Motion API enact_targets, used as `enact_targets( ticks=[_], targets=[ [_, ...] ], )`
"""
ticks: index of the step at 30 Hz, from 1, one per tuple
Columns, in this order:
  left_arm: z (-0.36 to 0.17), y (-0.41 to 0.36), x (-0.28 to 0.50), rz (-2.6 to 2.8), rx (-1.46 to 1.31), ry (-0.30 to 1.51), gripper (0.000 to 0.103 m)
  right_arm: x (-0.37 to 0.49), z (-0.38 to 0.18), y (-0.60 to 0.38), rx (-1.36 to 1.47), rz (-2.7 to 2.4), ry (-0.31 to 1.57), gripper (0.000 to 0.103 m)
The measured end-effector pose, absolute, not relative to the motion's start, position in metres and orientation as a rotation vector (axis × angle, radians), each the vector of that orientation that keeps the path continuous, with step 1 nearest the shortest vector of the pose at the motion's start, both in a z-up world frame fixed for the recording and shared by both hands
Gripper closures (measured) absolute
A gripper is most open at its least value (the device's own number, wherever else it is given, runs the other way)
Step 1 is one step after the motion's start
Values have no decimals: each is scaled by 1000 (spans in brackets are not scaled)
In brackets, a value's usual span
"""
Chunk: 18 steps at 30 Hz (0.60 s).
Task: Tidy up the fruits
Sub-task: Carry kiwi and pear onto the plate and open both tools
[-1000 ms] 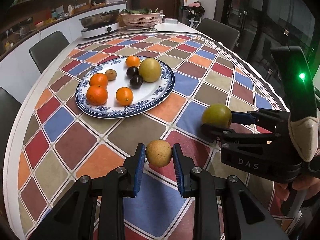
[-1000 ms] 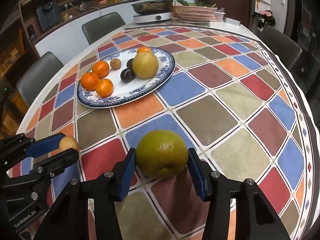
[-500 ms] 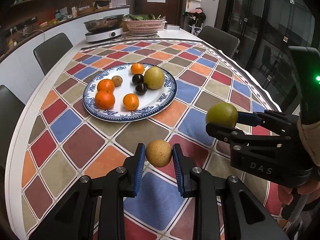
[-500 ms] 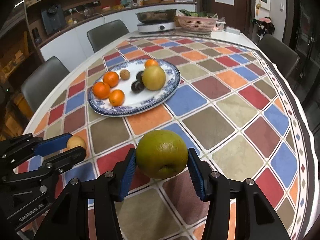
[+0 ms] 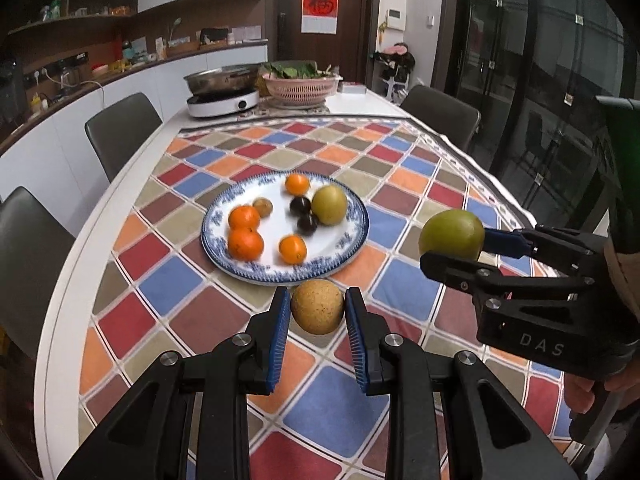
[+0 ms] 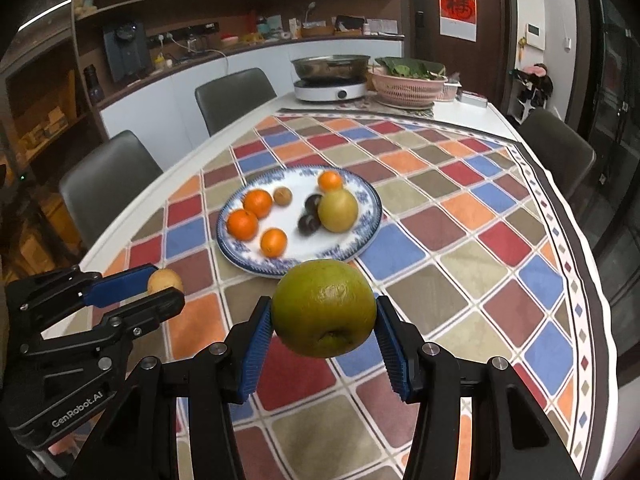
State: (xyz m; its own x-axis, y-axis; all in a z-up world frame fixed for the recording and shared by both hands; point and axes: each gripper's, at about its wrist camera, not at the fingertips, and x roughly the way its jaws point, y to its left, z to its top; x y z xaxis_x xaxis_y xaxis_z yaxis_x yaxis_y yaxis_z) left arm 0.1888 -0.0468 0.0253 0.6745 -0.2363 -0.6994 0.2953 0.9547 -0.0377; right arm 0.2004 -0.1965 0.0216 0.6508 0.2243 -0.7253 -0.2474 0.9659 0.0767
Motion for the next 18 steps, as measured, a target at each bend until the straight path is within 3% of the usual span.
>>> enact_targets(
  ticks=[18],
  targets=[
    [36, -29, 245, -306, 108, 747, 75, 252, 33, -171, -72, 294, 809, 52]
  ],
)
